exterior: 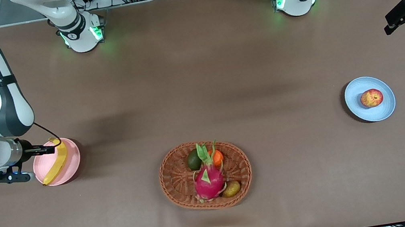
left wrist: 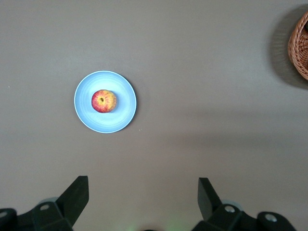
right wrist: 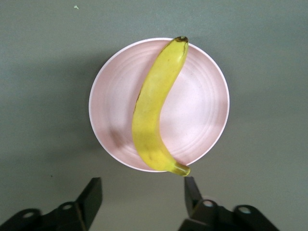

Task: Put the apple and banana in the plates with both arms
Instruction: 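Open the right gripper and raise it away from the banana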

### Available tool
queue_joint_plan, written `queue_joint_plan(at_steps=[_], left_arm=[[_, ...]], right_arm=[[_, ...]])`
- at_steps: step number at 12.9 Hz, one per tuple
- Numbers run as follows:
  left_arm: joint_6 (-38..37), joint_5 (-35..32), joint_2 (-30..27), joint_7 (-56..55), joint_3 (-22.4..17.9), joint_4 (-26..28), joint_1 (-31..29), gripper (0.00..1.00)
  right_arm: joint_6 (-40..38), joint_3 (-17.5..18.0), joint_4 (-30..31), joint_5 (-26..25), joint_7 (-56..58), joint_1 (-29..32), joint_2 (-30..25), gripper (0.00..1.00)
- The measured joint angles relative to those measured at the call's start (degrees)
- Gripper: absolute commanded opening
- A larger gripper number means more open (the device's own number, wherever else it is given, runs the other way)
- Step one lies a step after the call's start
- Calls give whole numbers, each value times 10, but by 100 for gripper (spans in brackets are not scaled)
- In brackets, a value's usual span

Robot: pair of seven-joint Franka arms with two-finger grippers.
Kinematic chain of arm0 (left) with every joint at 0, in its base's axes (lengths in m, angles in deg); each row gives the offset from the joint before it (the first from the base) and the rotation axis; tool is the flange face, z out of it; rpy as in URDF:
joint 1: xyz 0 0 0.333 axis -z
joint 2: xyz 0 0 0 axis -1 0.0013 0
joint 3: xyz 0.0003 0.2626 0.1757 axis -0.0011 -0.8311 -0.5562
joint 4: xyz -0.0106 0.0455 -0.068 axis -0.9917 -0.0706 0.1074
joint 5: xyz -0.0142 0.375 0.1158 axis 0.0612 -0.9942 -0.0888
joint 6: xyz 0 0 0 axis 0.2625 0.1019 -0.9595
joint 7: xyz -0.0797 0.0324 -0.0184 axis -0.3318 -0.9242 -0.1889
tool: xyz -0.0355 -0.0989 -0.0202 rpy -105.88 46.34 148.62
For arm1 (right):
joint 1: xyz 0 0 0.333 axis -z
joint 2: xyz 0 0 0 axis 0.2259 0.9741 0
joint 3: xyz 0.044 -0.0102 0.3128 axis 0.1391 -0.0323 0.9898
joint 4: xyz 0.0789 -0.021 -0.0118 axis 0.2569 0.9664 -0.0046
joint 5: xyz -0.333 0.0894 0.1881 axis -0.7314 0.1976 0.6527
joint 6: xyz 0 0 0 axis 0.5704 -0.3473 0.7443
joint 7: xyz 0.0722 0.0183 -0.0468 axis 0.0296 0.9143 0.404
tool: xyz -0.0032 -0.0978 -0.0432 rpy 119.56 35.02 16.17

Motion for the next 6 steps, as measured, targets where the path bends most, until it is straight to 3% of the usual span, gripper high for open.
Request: queue_joint_plan(at_steps=[6], left_arm=[[0, 0, 0, -2, 0, 0, 0, 100]], right_arm=[[-13, 16, -12, 3, 0, -1, -35, 100]])
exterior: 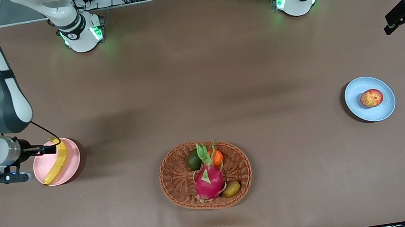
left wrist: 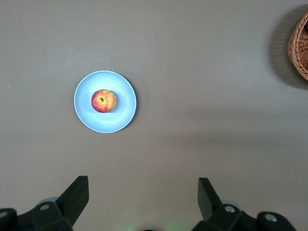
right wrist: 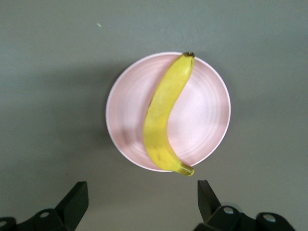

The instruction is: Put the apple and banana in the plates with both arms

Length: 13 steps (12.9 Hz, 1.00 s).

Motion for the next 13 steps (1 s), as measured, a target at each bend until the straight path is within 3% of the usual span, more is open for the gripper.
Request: queue_joint_plan(at_steps=[4, 8, 13], left_arm=[[0, 0, 1, 0, 0, 0, 0, 100], [0, 0, 2, 0, 0, -1, 0, 100], [0, 0, 2, 0, 0, -3, 0, 100]], right_arm=[[-85, 17, -12, 54, 0, -7, -104, 100], [-186, 22, -22, 60, -1, -52, -204, 100], [-287, -16, -99, 60, 1, -41, -222, 100]])
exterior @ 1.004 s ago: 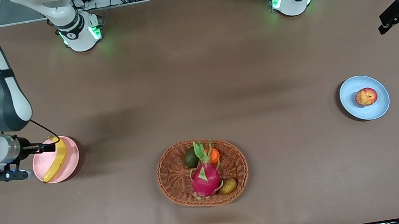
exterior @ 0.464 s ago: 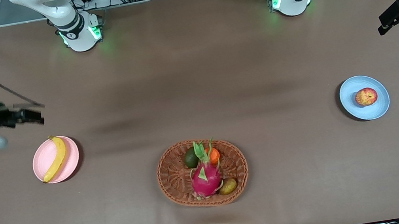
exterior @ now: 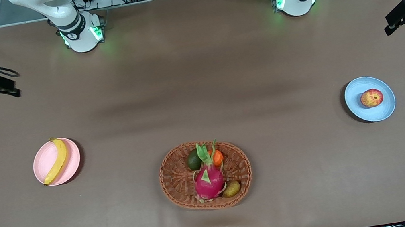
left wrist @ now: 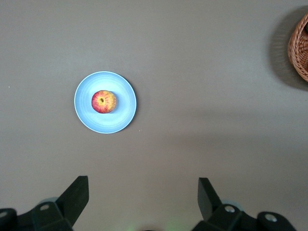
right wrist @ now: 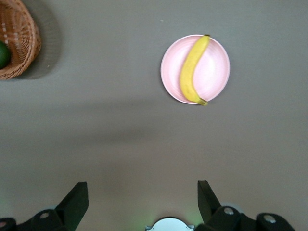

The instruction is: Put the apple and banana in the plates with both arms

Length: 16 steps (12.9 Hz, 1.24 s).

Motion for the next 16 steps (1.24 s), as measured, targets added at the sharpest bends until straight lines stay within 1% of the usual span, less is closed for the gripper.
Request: queue_joint_plan(at_steps=[1, 4, 16], left_arm=[[0, 0, 0, 0, 0, 0, 0, 100], [0, 0, 2, 0, 0, 0, 0, 100], [0, 0, 3, 0, 2, 0, 2, 100]], right_arm=[[-7, -6, -8, 0, 2, 9, 0, 100], [-8, -8, -14, 0, 21, 29, 2, 100], [6, 0, -21, 0, 30, 29, 6, 100]])
